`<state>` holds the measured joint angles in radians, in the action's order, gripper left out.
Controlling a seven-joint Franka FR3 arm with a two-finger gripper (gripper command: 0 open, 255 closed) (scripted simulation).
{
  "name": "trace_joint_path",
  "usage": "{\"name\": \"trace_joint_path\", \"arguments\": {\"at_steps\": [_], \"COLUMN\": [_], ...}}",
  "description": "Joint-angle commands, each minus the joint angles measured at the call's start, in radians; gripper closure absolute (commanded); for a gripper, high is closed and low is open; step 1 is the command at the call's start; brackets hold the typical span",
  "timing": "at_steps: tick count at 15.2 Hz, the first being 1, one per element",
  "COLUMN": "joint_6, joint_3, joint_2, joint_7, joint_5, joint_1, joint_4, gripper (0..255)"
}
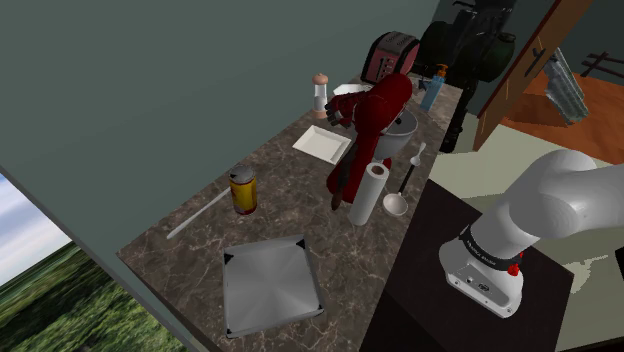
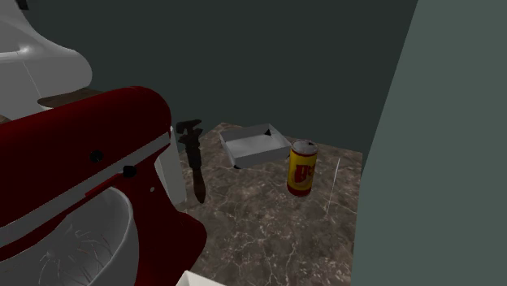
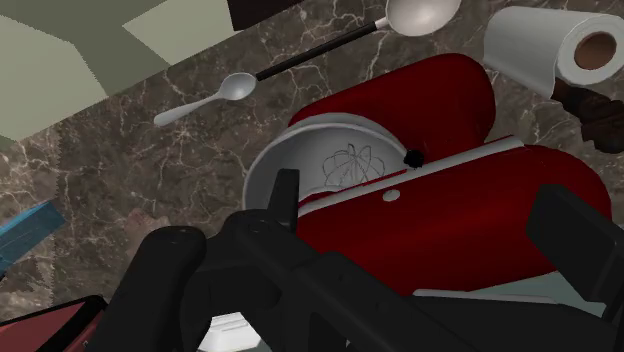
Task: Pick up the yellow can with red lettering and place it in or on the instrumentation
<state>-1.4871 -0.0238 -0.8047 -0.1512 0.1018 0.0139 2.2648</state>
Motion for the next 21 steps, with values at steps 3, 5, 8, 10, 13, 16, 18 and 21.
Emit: {"name": "trace_joint_path", "arguments": {"at_steps": [3,5,8,10,13,16,18,21], "joint_6": [-0.039,-0.079,-0.141,-0.184,-0.249,-0.313,-0.356,-0.416], "joint_3": [0.038,0.077,0.135,0.175,0.234,0.293,0.333,0.392], "joint_2": [0.011,0.027,0.062,0.093,0.150,0.219,0.271,0.358], "joint_7": [-0.048,-0.096,-0.167,-0.214,-0.284,-0.356,-0.404,-0.480], "joint_5": [-0.024,-0.048,-0.080,-0.099,-0.123,-0.138,-0.143,-0.138], "joint_1": [-0.009,-0.019,-0.034,-0.042,-0.054,-0.062,-0.065,-0.066], "joint_4": [0.029,0.053,0.080,0.091,0.098,0.093,0.083,0.057], "gripper": [0,0,0,0,0,0,0,0]}}
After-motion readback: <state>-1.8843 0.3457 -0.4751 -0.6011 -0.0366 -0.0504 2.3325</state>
